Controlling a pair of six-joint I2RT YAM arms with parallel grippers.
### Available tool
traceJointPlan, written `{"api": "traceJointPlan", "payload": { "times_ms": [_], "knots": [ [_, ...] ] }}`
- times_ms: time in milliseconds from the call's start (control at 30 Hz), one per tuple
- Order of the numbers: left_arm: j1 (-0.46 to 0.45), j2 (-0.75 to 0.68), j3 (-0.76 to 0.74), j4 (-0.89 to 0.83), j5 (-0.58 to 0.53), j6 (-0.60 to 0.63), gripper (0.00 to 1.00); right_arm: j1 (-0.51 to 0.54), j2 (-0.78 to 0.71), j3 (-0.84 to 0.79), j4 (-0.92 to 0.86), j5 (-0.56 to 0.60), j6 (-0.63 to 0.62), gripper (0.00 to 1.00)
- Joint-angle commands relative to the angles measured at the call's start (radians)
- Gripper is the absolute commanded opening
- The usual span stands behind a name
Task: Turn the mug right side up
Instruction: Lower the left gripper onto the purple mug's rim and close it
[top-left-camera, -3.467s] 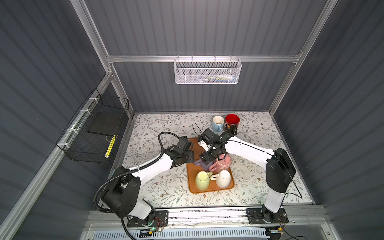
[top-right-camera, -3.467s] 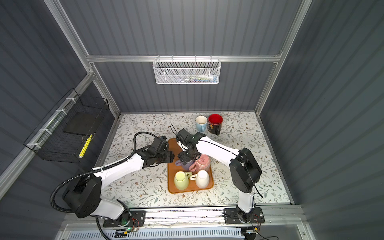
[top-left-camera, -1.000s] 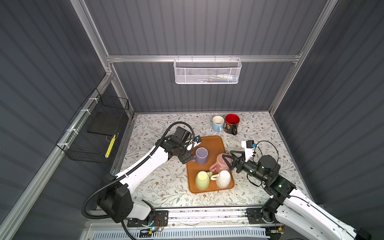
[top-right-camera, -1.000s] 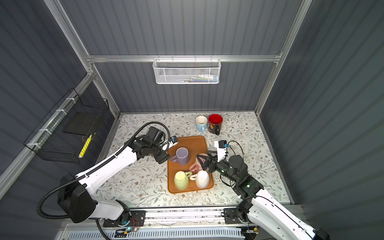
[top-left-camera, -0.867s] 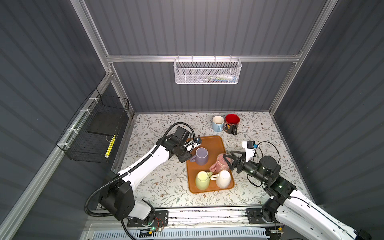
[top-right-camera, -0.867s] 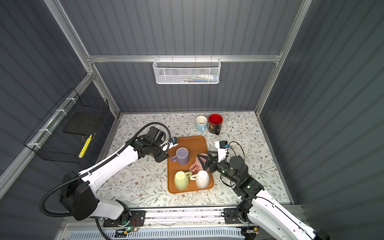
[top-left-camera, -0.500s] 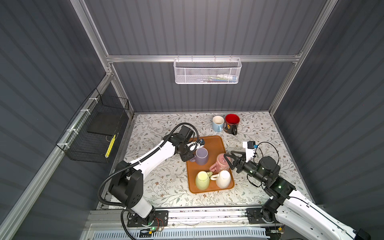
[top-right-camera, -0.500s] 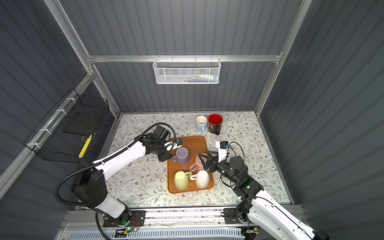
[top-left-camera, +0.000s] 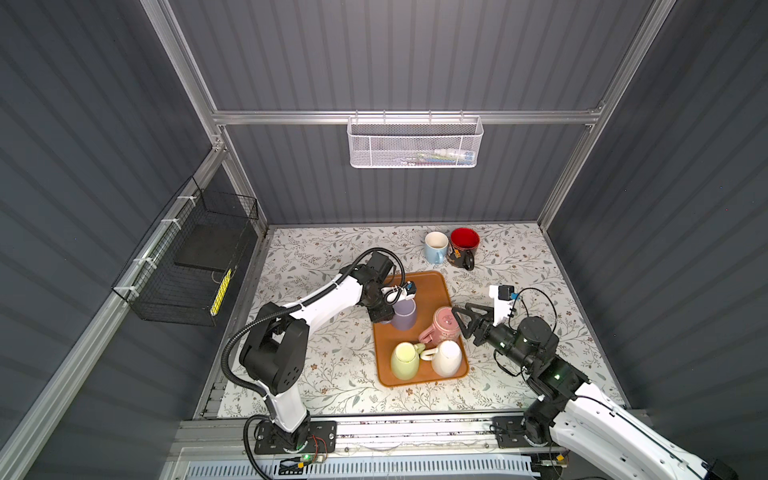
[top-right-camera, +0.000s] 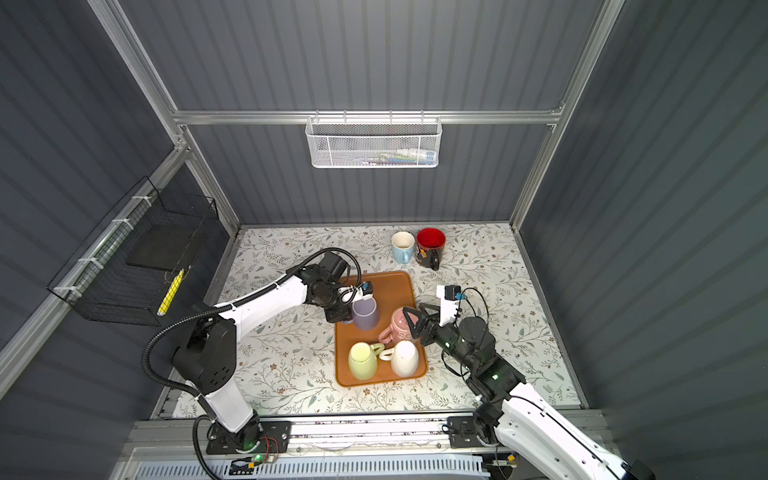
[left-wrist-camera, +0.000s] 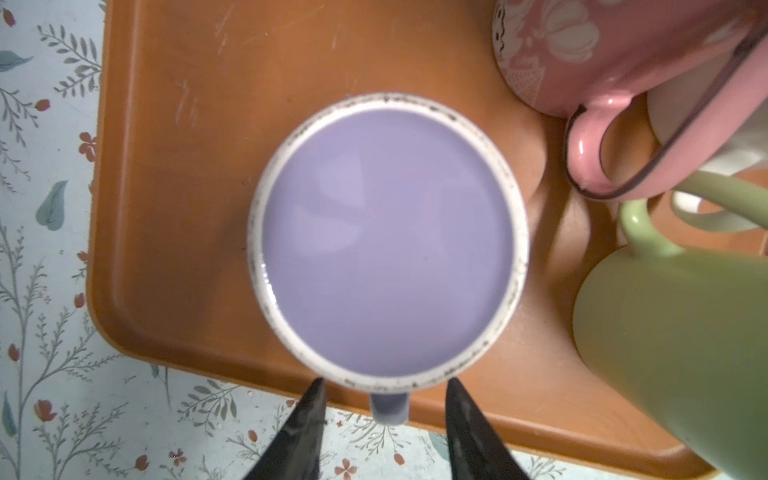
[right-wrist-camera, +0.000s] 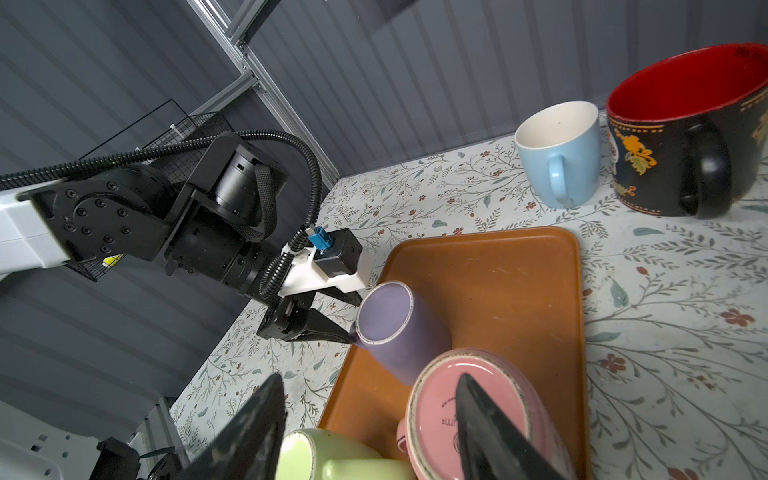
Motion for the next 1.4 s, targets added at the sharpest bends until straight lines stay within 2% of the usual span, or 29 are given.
{"api": "traceJointPlan", "payload": {
  "times_ms": [0,400,700,1200,1367],
  "knots": [
    [0.006,0.029,0.021,-0.014,0.039,0.028,0.46,-0.006,0.007,-0.013,0.038,0.015,0.005,0.65],
    [0.009,0.055,0.007,0.010,0.044,0.018,0.40,-0.013,0.076,-0.025,0.075,0.027,-0.009,0.64],
    [0.010,0.060,0.006,-0.015,0.042,0.015,0.28,-0.015,0.066,-0.024,0.064,0.028,-0.016,0.64],
    [0.015,0.107,0.044,-0.018,0.039,0.029,0.33,-0.016,0.025,-0.019,0.029,0.053,-0.036,0.64],
    [0.017,0.125,0.058,-0.023,0.034,0.030,0.32,-0.016,0.005,-0.021,0.021,0.058,-0.039,0.64]
  ]
}}
